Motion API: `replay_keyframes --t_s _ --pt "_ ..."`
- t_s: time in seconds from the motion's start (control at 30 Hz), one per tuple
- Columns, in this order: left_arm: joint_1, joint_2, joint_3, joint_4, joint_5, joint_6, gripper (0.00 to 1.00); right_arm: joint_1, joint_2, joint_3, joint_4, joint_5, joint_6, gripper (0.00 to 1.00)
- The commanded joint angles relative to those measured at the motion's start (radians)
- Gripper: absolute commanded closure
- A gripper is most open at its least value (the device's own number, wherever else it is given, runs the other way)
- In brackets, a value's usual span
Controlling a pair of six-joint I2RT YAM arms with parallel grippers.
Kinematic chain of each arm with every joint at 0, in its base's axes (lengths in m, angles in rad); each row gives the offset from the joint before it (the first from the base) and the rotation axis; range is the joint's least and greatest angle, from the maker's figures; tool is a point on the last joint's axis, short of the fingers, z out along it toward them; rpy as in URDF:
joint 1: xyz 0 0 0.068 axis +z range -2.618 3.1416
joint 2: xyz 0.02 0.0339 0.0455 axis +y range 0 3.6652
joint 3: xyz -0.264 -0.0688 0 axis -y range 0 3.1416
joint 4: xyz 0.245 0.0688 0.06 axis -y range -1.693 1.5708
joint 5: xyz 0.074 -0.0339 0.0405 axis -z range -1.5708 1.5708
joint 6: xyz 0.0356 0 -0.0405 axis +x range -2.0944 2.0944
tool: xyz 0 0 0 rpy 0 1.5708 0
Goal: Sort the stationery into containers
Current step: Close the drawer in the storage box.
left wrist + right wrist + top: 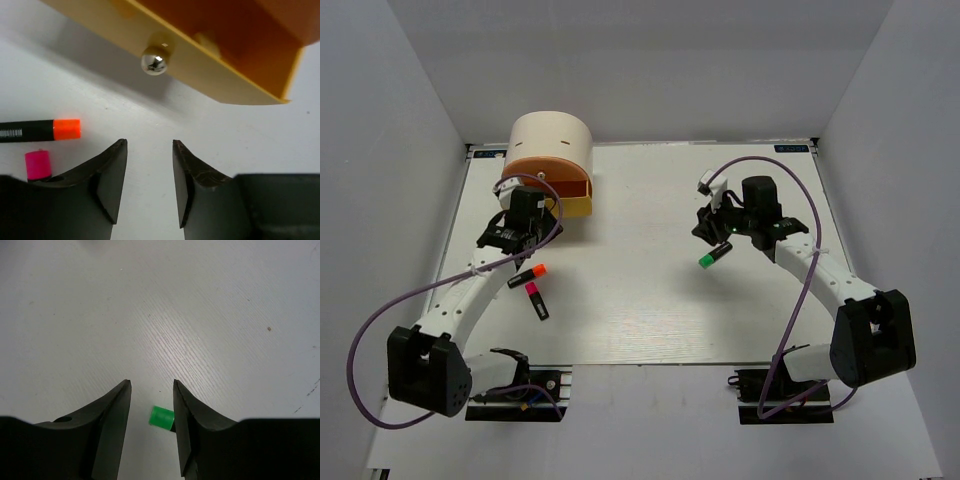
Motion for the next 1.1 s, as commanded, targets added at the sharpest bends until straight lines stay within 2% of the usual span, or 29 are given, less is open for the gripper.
replay_keyframes --t_s 0.0,0.27,0.67,1.07 --pt "0.034 0.005 -0.019 0.048 0.01 0.002 0.47 -0.009 -0.005 0.0 -0.012 -0.021 0.008 0.54" --pt "0.106 0.099 -0.035 0.226 0.087 0.044 0.47 -0.024 -0.032 -0.024 -0.009 -0.013 -0.003 0.54" --pt "0.191 0.203 0.013 0.312 0.173 0.073 0.47 -0.037 -0.018 -0.024 -0.007 -0.018 -0.006 0.54" --pt "0.223 0.309 0.077 0.395 0.237 0.073 0.47 -0.043 -0.003 -0.023 -0.016 -0.018 -0.015 0.54"
